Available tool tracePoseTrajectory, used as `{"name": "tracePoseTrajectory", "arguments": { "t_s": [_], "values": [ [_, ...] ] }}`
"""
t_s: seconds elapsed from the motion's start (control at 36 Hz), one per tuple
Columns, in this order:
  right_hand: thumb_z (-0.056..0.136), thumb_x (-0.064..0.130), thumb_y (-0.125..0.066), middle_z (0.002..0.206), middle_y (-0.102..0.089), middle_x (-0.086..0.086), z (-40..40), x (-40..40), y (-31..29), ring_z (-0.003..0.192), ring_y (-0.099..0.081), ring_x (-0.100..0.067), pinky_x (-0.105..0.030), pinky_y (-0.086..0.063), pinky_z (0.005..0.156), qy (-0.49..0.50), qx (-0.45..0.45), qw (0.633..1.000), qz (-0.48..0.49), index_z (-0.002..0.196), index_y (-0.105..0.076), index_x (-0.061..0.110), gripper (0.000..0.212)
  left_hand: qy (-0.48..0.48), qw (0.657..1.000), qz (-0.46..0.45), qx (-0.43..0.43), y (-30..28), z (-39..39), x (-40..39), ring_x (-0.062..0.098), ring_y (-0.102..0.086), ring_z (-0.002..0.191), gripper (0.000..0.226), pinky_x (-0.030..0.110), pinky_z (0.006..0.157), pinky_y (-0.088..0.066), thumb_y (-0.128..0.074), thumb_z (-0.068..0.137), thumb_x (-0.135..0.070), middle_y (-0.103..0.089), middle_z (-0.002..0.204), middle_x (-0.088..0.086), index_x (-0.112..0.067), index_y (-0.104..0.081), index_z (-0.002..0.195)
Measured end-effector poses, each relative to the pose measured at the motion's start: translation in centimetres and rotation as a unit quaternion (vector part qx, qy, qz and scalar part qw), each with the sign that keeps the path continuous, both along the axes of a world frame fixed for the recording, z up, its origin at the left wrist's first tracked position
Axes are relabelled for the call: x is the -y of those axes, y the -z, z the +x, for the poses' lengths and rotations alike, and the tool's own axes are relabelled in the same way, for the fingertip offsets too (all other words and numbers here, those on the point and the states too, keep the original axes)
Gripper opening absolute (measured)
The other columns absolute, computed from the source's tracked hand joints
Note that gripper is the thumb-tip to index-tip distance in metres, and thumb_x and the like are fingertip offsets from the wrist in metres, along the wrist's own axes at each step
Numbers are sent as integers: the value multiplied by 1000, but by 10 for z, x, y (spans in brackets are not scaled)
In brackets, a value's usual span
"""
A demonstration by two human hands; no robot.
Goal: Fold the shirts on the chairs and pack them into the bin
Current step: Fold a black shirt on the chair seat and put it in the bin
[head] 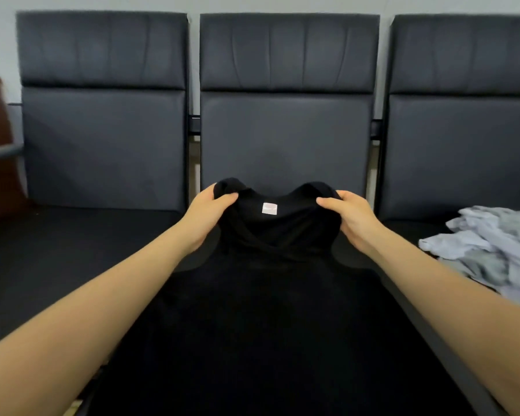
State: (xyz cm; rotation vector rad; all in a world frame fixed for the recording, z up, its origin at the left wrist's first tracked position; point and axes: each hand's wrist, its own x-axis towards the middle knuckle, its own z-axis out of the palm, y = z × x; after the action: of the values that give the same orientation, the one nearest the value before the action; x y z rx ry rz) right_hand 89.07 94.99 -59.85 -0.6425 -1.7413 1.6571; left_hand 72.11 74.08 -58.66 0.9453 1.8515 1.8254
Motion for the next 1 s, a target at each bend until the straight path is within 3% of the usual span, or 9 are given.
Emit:
{"name": "tracePoseTrajectory", "arguments": {
  "t_s": [0.14,0.25,0.28,0.33,0.39,0.53,0.67,0.86,1.0],
  "values": [
    [59,33,-85,131,-61,-5,53,25,39,123,-56,-21,-40,-45,105,-28,106,992,65,144,-42,27,95,66,972,-114,-193,38,28,58,3,-64,89,15,27,88,-48,-68,88,-12,-69,90,-12,-27,-66,91],
    [79,8,-77,121,-65,-1,92,48,68,119,-56,-13,-23,-44,98,-178,251,926,217,115,-60,33,47,199,816,-357,-408,71,40,94,0,-50,101,21,29,95,-43,-71,84,-29,-58,100,-17,-43,-57,87],
    [79,6,-75,114,-67,2,97,52,70,111,-60,-10,-21,-45,92,-201,272,907,251,104,-66,32,37,202,804,-379,-412,73,41,100,-2,-45,105,18,27,98,-40,-71,83,-40,-55,103,-19,-46,-54,89],
    [78,10,-76,102,-69,6,107,61,66,98,-63,-8,-22,-47,87,-227,282,891,275,93,-69,29,25,190,824,-371,-383,69,47,113,-6,-44,108,33,26,100,-38,-60,72,-73,-54,105,-21,-45,-59,88],
    [77,25,-79,105,-63,9,115,71,58,102,-59,-6,-25,-45,94,-248,308,869,299,92,-68,31,19,184,843,-353,-363,66,53,122,-7,-46,108,54,24,99,-38,-48,62,-87,-56,104,-21,-42,-64,86],
    [81,49,-72,105,-61,11,125,83,47,101,-59,-3,-24,-43,98,-230,346,846,334,76,-71,25,24,141,825,-365,-408,63,59,118,-2,-55,96,48,27,95,-43,-43,79,-72,-61,94,-15,-31,-68,78],
    [87,44,-67,92,-64,10,133,84,49,87,-62,-5,-30,-48,91,-183,362,831,381,63,-72,26,30,79,808,-392,-433,70,60,100,10,-60,78,43,32,82,-49,-53,94,-46,-62,84,-4,-14,-69,70],
    [93,36,-61,72,-61,8,129,83,54,67,-54,-4,-19,-41,67,-88,320,872,361,85,-69,22,18,6,822,-363,-438,70,57,80,13,-58,82,10,25,72,-42,-57,94,-34,-58,82,-8,-25,-57,90],
    [93,33,-61,85,-66,0,108,68,59,80,-59,-12,-19,-40,67,-4,319,893,318,111,-64,18,23,-38,833,-379,-401,65,40,70,17,-59,99,32,32,91,-48,-59,92,-40,-50,114,-1,-23,-56,118]
  ]
}}
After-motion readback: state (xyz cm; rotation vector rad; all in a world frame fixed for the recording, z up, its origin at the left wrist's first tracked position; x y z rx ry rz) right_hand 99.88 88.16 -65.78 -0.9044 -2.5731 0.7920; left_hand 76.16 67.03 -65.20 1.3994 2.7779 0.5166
